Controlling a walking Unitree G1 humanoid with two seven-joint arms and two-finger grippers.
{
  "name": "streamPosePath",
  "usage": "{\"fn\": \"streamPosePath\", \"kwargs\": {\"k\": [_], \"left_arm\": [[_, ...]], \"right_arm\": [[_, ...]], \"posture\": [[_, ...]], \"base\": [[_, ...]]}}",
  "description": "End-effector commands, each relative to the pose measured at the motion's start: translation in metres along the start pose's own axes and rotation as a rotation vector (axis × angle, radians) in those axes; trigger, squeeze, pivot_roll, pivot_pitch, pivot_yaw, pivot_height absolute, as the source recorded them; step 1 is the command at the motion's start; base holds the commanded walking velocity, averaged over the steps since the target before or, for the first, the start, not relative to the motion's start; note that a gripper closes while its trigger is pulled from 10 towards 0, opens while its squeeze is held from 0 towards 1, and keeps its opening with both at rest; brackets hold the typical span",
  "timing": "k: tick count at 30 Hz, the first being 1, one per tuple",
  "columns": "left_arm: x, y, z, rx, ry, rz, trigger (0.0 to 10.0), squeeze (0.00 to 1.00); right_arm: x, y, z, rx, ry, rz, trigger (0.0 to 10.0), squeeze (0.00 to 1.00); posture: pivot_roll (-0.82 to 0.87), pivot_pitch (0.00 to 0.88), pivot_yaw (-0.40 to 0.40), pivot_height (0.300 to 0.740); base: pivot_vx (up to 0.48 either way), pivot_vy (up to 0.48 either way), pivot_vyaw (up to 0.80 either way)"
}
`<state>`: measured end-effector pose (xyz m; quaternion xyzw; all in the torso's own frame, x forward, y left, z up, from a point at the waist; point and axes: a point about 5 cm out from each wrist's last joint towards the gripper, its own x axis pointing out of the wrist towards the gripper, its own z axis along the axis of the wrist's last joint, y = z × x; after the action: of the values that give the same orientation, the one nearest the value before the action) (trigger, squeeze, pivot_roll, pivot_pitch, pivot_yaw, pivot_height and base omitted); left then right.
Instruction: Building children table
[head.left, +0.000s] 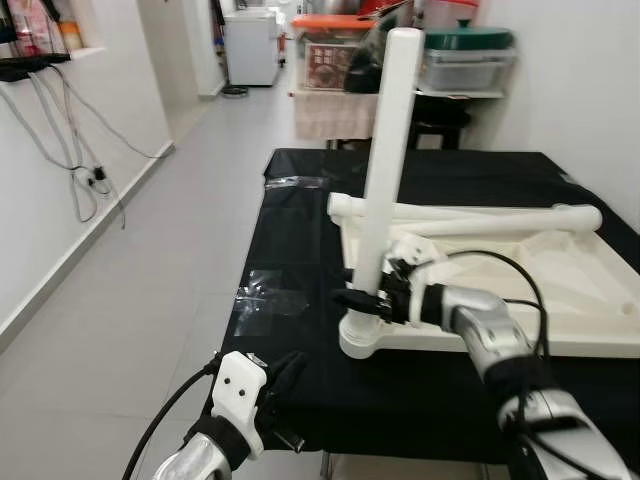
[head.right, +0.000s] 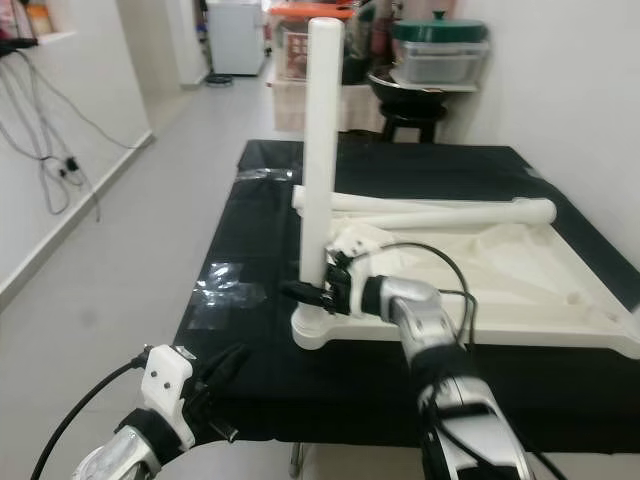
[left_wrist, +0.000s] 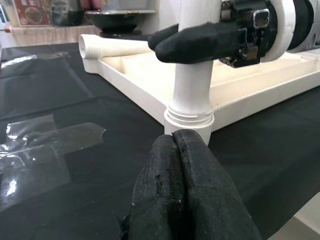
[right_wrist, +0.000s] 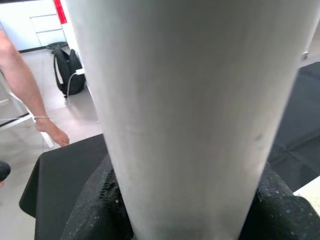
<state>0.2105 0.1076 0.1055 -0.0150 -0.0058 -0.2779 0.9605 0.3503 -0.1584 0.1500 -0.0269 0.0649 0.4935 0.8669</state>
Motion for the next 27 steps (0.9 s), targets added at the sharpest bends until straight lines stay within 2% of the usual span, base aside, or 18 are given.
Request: {"fn": "streamPosePath", "kwargs": {"k": [1, 3, 4, 5, 7, 8, 12, 13, 15, 16, 17, 18, 19, 21, 23, 25, 26, 27], "left_arm": [[-0.004, 0.0, -0.002, 0.0, 0.018, -0.003, 10.0, 0.0], [-0.008, 0.002, -0.002, -0.007, 0.023, 0.001, 10.0, 0.0], [-0.008, 0.002, -0.002, -0.007, 0.023, 0.001, 10.0, 0.0], [-0.009, 0.002, -0.002, -0.011, 0.024, 0.002, 10.0, 0.0], [-0.009, 0.002, -0.002, -0.011, 0.024, 0.002, 10.0, 0.0], [-0.009, 0.003, -0.002, -0.013, 0.024, 0.002, 10.0, 0.0], [-0.006, 0.004, -0.001, -0.035, 0.016, -0.008, 10.0, 0.0], [-0.005, 0.004, -0.001, -0.036, 0.014, -0.017, 10.0, 0.0], [-0.004, 0.004, 0.0, -0.037, 0.013, -0.022, 10.0, 0.0], [-0.004, 0.004, 0.001, -0.036, 0.007, -0.017, 10.0, 0.0], [-0.004, 0.004, 0.001, -0.036, 0.007, -0.017, 10.0, 0.0], [-0.003, 0.003, 0.001, -0.038, 0.005, -0.013, 10.0, 0.0], [-0.003, 0.003, 0.001, -0.038, 0.005, -0.013, 10.0, 0.0], [-0.002, 0.003, 0.002, -0.043, 0.002, -0.01, 10.0, 0.0], [-0.002, 0.003, 0.002, -0.044, 0.001, -0.011, 10.0, 0.0], [0.0, 0.004, 0.002, -0.043, 0.002, -0.015, 10.0, 0.0], [0.001, 0.004, 0.002, -0.041, 0.002, -0.02, 10.0, 0.0], [0.001, 0.004, 0.002, -0.041, 0.002, -0.02, 10.0, 0.0]], "right_arm": [[-0.003, 0.013, -0.022, 0.086, 0.031, -0.063, 0.0, 0.0], [-0.003, 0.03, -0.047, 0.129, 0.124, -0.656, 0.0, 0.0], [-0.003, 0.03, -0.047, 0.129, 0.124, -0.656, 0.0, 0.0], [-0.004, 0.058, -0.057, 0.179, 0.159, -0.752, 0.0, 0.0], [-0.004, 0.058, -0.057, 0.179, 0.159, -0.752, 0.0, 0.0], [-0.004, 0.075, -0.06, 0.215, 0.171, -0.776, 0.0, 0.0], [-0.007, 0.065, -0.047, 0.181, 0.136, -0.744, 0.0, 0.0], [-0.009, 0.055, -0.043, 0.163, 0.126, -0.757, 0.0, 0.0], [-0.009, 0.05, -0.04, 0.151, 0.124, -0.754, 0.0, 0.0], [-0.001, 0.054, -0.04, 0.156, 0.129, -0.686, 10.0, 0.0], [-0.001, 0.054, -0.04, 0.156, 0.129, -0.686, 10.0, 0.0], [0.003, 0.058, -0.035, 0.166, 0.094, -0.627, 10.0, 0.99], [0.003, 0.058, -0.035, 0.166, 0.094, -0.627, 10.0, 0.99], [0.015, 0.065, -0.011, 0.158, -0.043, -0.459, 10.0, 1.0], [0.017, 0.068, -0.005, 0.151, -0.069, -0.421, 10.0, 1.0], [0.018, 0.064, 0.006, 0.111, -0.114, -0.302, 10.0, 1.0], [0.018, 0.059, 0.01, 0.059, -0.105, -0.234, 10.0, 0.71], [0.018, 0.059, 0.01, 0.059, -0.105, -0.234, 10.0, 0.71]], "posture": [[0.07, 0.0, -0.04, 0.74], [0.07, 0.0, -0.036, 0.74], [0.07, 0.0, -0.036, 0.74], [0.05, 0.0, -0.028, 0.74], [0.05, 0.0, -0.028, 0.74], [0.05, 0.0, -0.028, 0.74], [0.02, 0.0, -0.008, 0.74], [0.02, 0.0, -0.015, 0.74], [0.02, 0.0, -0.014, 0.74], [0.02, 0.0, -0.014, 0.74], [0.02, 0.0, -0.014, 0.74], [0.02, 0.0, -0.014, 0.74], [0.02, 0.0, -0.014, 0.74], [0.02, 0.0, -0.009, 0.74], [0.02, 0.0, -0.009, 0.74], [0.02, 0.0, -0.003, 0.74], [0.02, 0.0, -0.002, 0.74], [0.02, 0.0, -0.002, 0.74]], "base": [[0.0, 0.0, 0.0], [0.0, 0.0, 0.0], [0.0, 0.0, 0.0], [0.0, 0.0, 0.0], [0.0, 0.0, 0.0], [0.0, 0.0, 0.0], [0.0, 0.0, 0.0], [0.0, 0.0, 0.0], [0.0, 0.0, 0.0], [0.0, 0.0, 0.0], [0.0, 0.0, 0.0], [0.0, 0.0, 0.0], [0.0, 0.0, 0.0], [0.0, 0.0, 0.0], [0.0, 0.0, 0.0], [0.0, 0.0, 0.0], [0.0, 0.0, 0.0], [0.0, 0.0, 0.0]]}}
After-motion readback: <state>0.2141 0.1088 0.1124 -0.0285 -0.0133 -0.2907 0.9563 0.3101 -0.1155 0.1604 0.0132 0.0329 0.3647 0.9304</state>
